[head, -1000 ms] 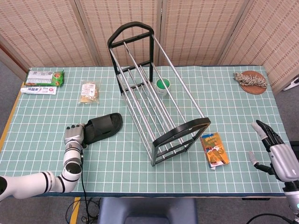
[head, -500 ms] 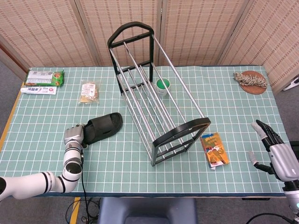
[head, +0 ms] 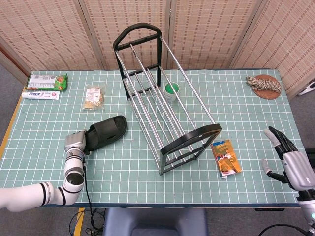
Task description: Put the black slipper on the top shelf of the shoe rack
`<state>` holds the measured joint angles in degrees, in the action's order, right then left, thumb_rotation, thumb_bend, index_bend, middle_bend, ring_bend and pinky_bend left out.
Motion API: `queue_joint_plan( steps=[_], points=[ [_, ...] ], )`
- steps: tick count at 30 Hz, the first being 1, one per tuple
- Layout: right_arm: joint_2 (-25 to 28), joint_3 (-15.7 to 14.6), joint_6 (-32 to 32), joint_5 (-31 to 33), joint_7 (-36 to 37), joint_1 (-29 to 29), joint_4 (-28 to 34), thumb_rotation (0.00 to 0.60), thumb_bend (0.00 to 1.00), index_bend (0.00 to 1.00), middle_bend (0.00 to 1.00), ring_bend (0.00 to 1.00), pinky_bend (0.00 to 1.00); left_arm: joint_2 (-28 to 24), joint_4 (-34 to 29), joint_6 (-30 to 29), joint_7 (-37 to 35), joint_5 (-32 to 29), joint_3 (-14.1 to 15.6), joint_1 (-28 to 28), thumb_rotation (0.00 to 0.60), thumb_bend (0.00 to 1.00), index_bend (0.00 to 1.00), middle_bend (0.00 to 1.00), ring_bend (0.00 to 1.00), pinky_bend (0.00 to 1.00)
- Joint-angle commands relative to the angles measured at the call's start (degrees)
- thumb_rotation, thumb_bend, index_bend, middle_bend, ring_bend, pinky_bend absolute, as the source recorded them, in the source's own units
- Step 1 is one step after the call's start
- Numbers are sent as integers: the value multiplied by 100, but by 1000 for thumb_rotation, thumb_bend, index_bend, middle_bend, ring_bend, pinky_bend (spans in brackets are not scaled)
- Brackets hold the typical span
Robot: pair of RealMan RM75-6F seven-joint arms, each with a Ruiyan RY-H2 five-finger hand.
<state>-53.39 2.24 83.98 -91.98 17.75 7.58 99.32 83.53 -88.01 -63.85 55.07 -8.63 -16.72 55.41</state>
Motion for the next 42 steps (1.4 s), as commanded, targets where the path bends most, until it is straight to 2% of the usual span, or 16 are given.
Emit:
queue_joint_plan(
  steps=[1,10,27,42],
  points=[
    [-3,7,13,9,-28,-4,-2,600,440,0,0,0,115,-241,-311,-68,2,57,-51,-47,600,274,330,382,242,205],
    [-42,27,-30,73,-164,10,9,600,439,0,0,0,115,-1039,-1075,83,1,74,-82,-141,600,274,305,377,241,205],
    [-101,70,-27,159,-319,6,-35,600,440,0,0,0,115,-1798,-1487,213,431,-357,-66,377,600,274,297,371,240,205],
    [-232,105,-119,262,-709,47,-9,600,440,0,0,0,115,-2820,-2061,373,430,-578,-33,501,600,274,297,371,240,205]
  ],
)
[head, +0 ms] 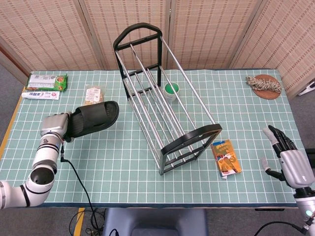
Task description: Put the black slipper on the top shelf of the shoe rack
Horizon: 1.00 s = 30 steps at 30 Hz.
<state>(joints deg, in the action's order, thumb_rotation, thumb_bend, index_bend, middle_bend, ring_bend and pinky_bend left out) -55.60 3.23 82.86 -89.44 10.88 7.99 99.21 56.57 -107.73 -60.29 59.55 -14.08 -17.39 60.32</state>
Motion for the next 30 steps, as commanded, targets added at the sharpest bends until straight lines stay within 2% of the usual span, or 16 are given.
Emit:
queue_joint_plan(
  steps=[1,12,30],
  points=[
    [-21,11,-16,16,-41,12,3,600,439,0,0,0,115,-188,-128,19,-26,-39,45,17,600,274,297,371,240,205],
    [-52,22,-25,33,-109,18,-9,600,439,0,0,0,115,-502,-350,-44,63,-204,138,261,600,274,296,371,240,205],
    [-64,46,-79,104,-150,36,-22,600,439,0,0,0,115,-436,-220,205,160,-379,172,721,600,274,298,371,240,205]
  ],
)
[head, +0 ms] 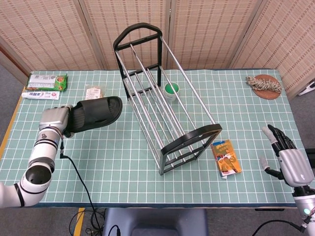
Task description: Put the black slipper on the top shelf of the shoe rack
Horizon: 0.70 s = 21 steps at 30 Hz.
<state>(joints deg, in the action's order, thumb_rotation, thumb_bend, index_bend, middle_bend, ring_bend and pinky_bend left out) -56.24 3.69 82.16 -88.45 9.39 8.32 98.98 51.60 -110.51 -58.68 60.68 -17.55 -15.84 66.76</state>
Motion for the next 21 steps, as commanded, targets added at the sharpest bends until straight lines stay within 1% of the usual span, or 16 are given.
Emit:
queue_joint_plan(
  steps=[1,13,21],
  points=[
    [1,-1,-15,9,3,3,2,600,440,0,0,0,115,86,80,56,67,-47,23,114,600,274,298,371,240,206],
    [41,16,4,30,88,-11,-5,600,439,0,0,0,115,473,411,147,309,-258,26,620,600,274,299,371,240,206],
    [38,13,-71,52,138,17,-34,600,440,0,0,0,115,590,471,-9,575,-538,8,975,600,274,302,371,240,206]
  ],
)
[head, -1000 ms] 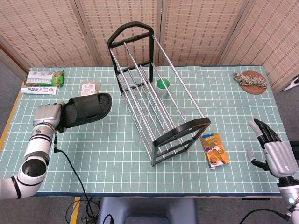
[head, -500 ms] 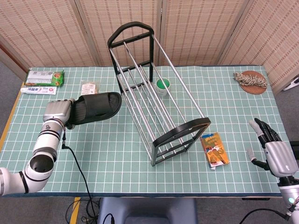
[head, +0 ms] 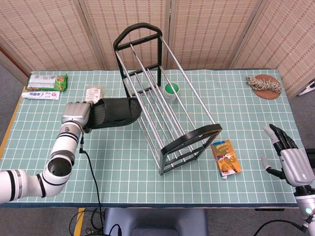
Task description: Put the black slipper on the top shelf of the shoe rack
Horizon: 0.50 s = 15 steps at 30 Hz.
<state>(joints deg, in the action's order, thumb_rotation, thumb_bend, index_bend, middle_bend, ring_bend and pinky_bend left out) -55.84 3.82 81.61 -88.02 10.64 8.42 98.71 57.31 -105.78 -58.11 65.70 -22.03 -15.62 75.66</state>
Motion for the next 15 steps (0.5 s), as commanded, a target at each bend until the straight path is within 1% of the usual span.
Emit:
queue_joint_plan(
  steps=[1,6,15],
  points=[
    [-2,-1,-24,10,21,11,-11,600,440,0,0,0,115,21,-7,-85,96,-133,-26,116,600,274,302,371,240,206],
    [0,-8,-42,-2,45,19,-13,600,440,0,0,0,115,51,-2,-153,200,-297,-80,243,600,274,305,371,240,206],
    [5,-20,-66,-18,62,29,-1,600,440,0,0,0,115,179,219,-80,428,-542,-179,429,600,274,309,371,240,206]
  ],
)
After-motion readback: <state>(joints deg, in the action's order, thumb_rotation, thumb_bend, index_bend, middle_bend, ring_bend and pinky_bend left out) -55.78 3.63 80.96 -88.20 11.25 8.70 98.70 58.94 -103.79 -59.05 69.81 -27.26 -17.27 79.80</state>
